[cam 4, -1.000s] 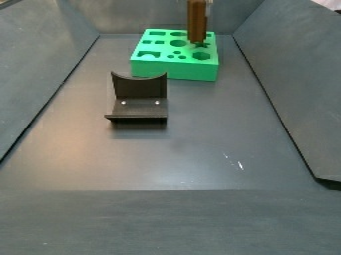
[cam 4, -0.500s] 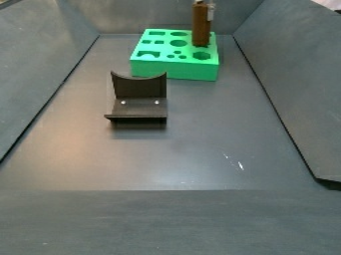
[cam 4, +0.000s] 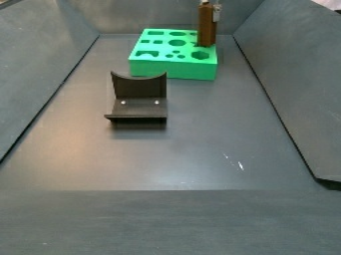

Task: Insert the star object.

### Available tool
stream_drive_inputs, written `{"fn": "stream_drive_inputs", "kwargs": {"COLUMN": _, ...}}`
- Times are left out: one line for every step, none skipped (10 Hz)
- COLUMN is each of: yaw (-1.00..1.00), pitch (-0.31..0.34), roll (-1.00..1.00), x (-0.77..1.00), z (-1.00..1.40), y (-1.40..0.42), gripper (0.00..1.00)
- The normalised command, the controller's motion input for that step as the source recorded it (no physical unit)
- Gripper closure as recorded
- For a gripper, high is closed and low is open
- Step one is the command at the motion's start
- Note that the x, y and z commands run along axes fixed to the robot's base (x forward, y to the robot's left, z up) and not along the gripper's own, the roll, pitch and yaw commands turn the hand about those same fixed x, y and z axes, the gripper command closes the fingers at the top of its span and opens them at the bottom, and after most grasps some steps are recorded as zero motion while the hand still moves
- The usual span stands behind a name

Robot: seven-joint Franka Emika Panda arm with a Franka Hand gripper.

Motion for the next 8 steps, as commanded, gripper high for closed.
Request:
{"fn": "stream_drive_inputs", "kwargs": {"yaw": 0.09, "pitch": 0.029, "roll": -0.01, "x": 0.45, "z": -0.53, "y": 0.03, "gripper": 1.00}}
{"fn": "stream_drive_inputs", "kwargs": {"yaw": 0.07, "pitch": 0.011, "roll": -0.04, "x": 0.29, "z": -0.31, "y": 0.07, "gripper": 1.00}}
{"fn": "stream_drive_inputs", "kwargs": {"yaw": 0.07, "pitch": 0.000, "roll": -0.16, "x": 0.23, "z": -0.22, "y": 0.12, "gripper": 1.00}}
{"fn": "stream_drive_inputs", "kwargs": {"yaw": 0.11, "pitch": -0.014, "roll": -0.10, "x": 0.23, "z": -0.35, "y": 0.00, "gripper": 1.00}}
{"fn": "stream_drive_inputs", "kwargs": {"yaw": 0.15, "pitch": -0.011, "roll": -0.03, "x": 0.21, "z": -0.41, "y": -0.02, "gripper": 1.00}}
{"fn": "stream_drive_inputs", "kwargs": {"yaw": 0.12, "pitch": -0.044, "roll": 0.00, "x": 0.03, "z": -0.41, "y": -0.05, "gripper": 1.00}}
{"fn": "stream_drive_inputs", "kwargs": {"yaw": 0.15, "pitch": -0.069, "roll": -0.02, "x": 0.00, "z": -0.43, "y": -0.02, "gripper": 1.00}}
{"fn": "stream_drive_inputs", "kwargs": {"yaw": 0.25, "pitch": -0.094, "roll": -0.01, "x": 0.00, "z": -0.56, "y": 0.00, "gripper": 1.00}}
